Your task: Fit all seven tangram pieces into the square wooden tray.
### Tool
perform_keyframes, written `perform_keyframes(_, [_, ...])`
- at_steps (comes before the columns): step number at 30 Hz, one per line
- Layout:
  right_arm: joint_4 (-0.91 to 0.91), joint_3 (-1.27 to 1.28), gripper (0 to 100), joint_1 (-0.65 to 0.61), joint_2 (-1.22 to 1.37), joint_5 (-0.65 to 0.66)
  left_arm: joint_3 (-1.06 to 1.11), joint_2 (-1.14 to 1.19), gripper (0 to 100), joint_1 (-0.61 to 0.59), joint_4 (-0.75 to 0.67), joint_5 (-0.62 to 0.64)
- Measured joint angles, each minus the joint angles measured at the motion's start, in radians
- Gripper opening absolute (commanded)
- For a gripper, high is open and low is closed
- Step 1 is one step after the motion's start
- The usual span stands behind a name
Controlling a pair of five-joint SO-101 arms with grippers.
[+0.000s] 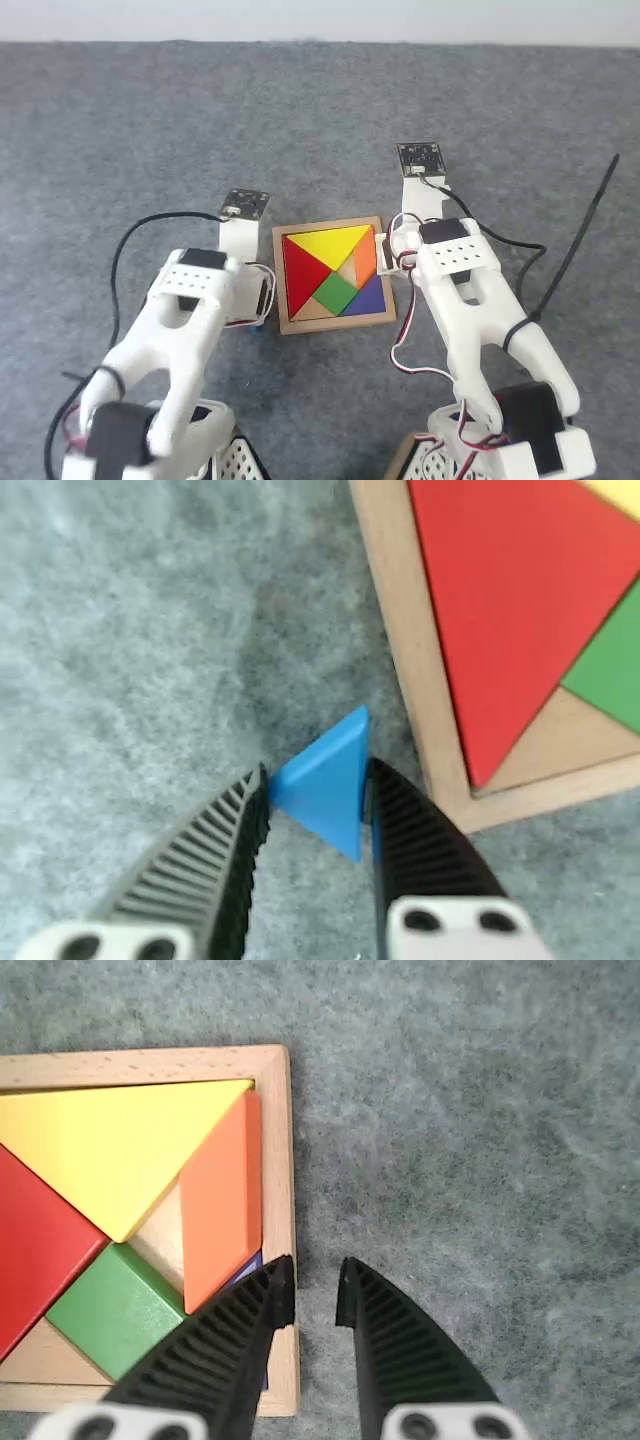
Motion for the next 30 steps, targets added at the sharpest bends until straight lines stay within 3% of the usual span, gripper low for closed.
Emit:
perform_keyframes(11, [0.000,0.000,8.3,0.002,0.000,0.000,0.164,-0.520,11,-0.003,-0.011,0.051])
perform_keyframes(15, [0.000,0.000,8.3,0.005,0.000,0.000,0.164,-0.601,11,0.064,-0.006,0.078])
perform_keyframes(22, [0.000,0.000,8.3,0.021,-0.002,0.000,0.035,-0.549,11,0.253,-0.006,0.183])
perform_keyframes(30, [-0.008,0.098,8.3,0.117,-0.186,0.000,-0.129,-0.212,12,0.384,-0.104,0.278])
